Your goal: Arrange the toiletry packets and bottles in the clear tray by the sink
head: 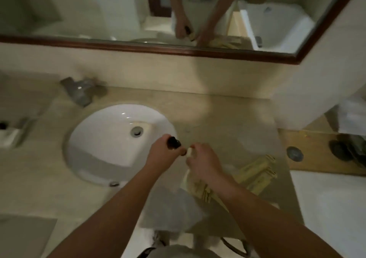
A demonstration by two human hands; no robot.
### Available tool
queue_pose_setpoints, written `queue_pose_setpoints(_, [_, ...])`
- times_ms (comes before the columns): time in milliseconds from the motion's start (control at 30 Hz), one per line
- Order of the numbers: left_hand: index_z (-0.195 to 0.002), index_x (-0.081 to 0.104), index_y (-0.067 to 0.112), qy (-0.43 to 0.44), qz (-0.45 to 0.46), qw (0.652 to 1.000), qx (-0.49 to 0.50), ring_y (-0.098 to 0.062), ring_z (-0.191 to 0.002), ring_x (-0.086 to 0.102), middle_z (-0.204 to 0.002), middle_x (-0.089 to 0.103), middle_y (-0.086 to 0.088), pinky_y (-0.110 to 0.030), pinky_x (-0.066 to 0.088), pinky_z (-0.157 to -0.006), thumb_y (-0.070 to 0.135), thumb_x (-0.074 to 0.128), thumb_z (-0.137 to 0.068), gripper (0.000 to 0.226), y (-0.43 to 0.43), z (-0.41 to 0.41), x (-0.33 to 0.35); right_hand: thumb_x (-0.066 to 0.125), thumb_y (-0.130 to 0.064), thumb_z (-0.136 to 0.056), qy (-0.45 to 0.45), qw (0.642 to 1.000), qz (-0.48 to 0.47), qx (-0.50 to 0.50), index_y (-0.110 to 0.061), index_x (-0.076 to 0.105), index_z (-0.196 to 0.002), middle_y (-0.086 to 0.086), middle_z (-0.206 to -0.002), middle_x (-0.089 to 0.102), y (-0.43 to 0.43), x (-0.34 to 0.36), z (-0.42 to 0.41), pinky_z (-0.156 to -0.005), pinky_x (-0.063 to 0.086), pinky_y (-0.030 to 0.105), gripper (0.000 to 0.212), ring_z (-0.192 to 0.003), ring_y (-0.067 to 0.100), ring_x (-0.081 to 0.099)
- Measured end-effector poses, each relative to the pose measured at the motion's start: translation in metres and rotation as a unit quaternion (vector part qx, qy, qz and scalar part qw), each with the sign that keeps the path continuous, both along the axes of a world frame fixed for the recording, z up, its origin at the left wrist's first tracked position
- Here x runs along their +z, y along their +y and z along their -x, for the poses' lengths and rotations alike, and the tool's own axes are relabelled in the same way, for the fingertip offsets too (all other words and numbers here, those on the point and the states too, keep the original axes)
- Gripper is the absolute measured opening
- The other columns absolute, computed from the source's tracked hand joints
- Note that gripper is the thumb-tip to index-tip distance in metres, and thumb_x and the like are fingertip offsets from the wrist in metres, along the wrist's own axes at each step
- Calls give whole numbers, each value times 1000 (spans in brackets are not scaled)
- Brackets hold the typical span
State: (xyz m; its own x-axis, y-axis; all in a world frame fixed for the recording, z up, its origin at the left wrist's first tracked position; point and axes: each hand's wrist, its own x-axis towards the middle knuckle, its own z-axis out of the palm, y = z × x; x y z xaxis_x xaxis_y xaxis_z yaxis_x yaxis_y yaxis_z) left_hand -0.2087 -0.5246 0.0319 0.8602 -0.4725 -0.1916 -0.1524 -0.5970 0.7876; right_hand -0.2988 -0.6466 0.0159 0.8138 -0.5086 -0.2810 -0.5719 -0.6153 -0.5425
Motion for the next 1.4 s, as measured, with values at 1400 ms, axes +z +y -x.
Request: queue_pose_setpoints(1400, [-82, 67, 24, 14, 52, 970, 236, -12, -73, 62, -81, 65, 4, -22, 49, -66, 18, 80, -68, 20, 528, -370, 55, 60, -53, -74, -108, 969, -176, 138, -35, 57, -90, -16, -75, 62, 457, 16, -412, -55, 44, 27, 24, -67, 3, 59])
